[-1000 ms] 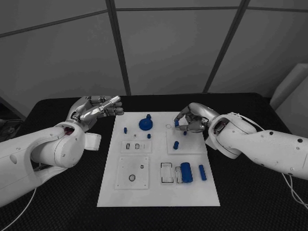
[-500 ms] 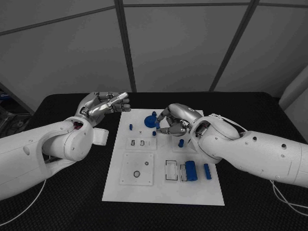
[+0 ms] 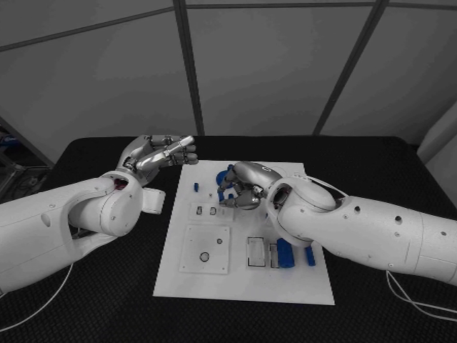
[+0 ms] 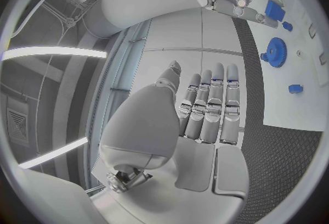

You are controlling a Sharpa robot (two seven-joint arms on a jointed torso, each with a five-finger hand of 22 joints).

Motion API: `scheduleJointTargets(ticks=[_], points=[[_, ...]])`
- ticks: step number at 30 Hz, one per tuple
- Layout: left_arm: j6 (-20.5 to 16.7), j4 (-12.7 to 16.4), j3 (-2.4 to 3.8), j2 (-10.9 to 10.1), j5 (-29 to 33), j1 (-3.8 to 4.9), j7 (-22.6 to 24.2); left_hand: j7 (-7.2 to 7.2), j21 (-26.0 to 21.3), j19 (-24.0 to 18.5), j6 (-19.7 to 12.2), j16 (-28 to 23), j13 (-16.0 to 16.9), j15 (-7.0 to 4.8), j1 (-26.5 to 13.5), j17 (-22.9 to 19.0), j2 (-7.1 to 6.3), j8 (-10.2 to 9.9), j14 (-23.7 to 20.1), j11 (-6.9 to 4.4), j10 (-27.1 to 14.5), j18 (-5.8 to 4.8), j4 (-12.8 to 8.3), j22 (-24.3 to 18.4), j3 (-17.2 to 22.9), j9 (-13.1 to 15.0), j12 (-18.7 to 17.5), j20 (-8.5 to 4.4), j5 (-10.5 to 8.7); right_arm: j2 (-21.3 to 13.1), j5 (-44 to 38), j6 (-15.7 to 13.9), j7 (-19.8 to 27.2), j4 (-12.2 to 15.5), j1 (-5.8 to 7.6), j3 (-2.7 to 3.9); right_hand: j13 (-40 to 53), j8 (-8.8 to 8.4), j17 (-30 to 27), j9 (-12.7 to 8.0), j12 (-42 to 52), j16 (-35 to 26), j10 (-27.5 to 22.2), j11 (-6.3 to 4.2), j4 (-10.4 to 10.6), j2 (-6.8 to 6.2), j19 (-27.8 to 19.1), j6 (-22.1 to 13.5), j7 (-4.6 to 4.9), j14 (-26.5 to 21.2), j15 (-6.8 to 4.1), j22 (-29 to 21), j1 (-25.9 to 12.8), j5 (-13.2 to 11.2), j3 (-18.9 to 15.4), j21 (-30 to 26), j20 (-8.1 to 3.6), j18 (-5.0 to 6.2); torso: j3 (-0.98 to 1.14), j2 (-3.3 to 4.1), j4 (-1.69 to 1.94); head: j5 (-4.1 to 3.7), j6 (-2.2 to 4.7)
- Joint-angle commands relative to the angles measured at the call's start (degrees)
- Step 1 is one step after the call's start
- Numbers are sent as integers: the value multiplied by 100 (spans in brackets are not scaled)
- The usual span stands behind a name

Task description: Assemble the parts on the task board

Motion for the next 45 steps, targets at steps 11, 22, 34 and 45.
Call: scheduleJointTargets(ticks=[11,22,34,45], points=[[11,1,5,5,-35,6,37,32,-26,-42,-19,-40,-4,47,-42,9,6,-20,8,26,-17,-61,-33,-8,-5,-6,-30,16,-37,199,-286,532,-321,-78,-10,-93,-22,98,1140,107,-41,5,-31,-14,-11,-5,-13,76,-75,509,-36,75,-53,49,43,12,-35,-89,-3,-1,5,94,-61],[12,-9,5,7,-35,6,34,32,-26,-42,-19,-40,-4,47,-42,9,6,-20,8,26,-17,-61,-33,-8,-5,-6,-30,16,-37,252,-373,609,-374,-145,-43,-120,-28,101,1136,109,-48,3,-37,-12,-10,-21,-16,70,-72,508,-34,70,-80,53,40,10,-35,-88,4,-1,-1,117,-97],[26,-26,5,21,-35,4,24,38,-25,-43,-22,-42,-4,47,-46,10,4,-20,10,29,-21,-60,-34,-8,-5,-6,-30,17,-38,319,-441,610,-395,-246,-68,-124,-37,101,1129,110,-58,0,-46,-9,-9,-38,-20,57,-68,507,-32,64,-108,54,38,6,-33,-87,2,1,-2,108,-115],[36,-34,5,22,-35,3,18,38,-25,-43,-22,-42,-4,47,-46,10,4,-20,10,29,-21,-60,-34,-8,-5,-6,-30,17,-38,321,-558,651,-473,-313,-88,-124,-99,78,1105,102,-122,-14,-104,9,-18,-96,-39,-17,-43,501,-19,35,-175,44,41,-12,-25,-81,3,-3,-2,109,-124]])
